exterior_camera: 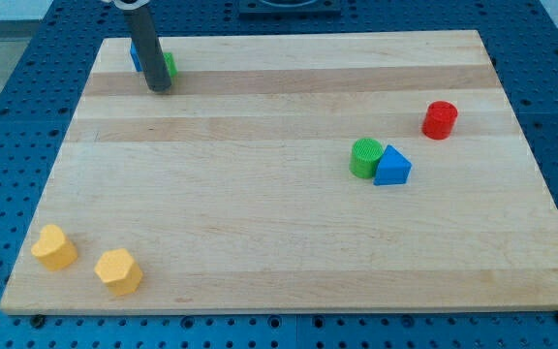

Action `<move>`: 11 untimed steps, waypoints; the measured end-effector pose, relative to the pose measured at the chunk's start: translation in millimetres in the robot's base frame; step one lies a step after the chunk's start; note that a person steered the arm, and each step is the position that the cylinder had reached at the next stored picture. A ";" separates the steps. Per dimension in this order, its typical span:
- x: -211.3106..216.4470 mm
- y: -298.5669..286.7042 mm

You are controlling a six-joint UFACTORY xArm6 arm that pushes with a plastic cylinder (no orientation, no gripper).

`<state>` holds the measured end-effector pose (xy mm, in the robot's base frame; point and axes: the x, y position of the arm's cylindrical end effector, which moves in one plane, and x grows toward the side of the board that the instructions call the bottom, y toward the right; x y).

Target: Move arm towards center right of the board

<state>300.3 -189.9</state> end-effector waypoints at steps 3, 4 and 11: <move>23.5 118.1; 20.0 195.3; 145.0 406.8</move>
